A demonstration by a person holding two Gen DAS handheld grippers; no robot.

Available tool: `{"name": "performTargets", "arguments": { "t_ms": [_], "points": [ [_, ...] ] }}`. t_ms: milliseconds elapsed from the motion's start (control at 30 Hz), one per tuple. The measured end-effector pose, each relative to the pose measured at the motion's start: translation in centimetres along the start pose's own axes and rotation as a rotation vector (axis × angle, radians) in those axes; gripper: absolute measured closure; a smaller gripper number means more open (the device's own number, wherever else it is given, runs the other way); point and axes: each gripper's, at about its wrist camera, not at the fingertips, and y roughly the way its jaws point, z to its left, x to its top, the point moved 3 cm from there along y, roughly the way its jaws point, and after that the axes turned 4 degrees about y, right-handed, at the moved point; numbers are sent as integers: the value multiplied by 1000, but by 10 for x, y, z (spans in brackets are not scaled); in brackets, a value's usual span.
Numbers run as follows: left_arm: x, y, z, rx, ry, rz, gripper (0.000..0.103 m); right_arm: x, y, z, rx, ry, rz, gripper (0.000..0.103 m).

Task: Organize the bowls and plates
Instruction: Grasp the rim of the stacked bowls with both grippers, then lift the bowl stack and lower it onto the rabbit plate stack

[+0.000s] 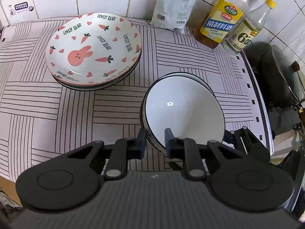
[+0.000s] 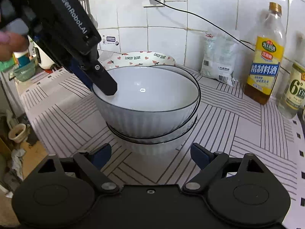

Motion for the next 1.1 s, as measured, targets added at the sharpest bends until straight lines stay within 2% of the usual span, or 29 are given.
{"name": "performTargets", "arguments": {
  "t_ms": [100,300,367,433,533,633,800,967,1100],
  "points": [
    [-1,1,-2,23,30,-18,88,0,6,-2,-7,7,-9,11],
    [-2,2,5,4,35,-72,87,0,21,-1,2,-26,-23,10],
    [-1,5,10,19,18,-95,79,0,27,1,-4,-44,-25,10],
    [2,5,18,-11,-30,-110,61,0,32,0,2,-35,-26,9],
    [3,7,31,-71,-106,-135,53,0,35,-1,8,-22,-30,9],
    [4,23,37,-101,-125,-112,53,1,40,-1,10,-7,-31,8],
    [-2,60,39,-186,-156,-32,59,2,45,-2,29,26,-39,7],
    [-4,64,38,-200,-173,-71,61,1,48,-3,50,48,-49,7],
    [-3,65,41,-215,-175,-73,64,2,49,-2,48,54,-49,8]
  ]
}}
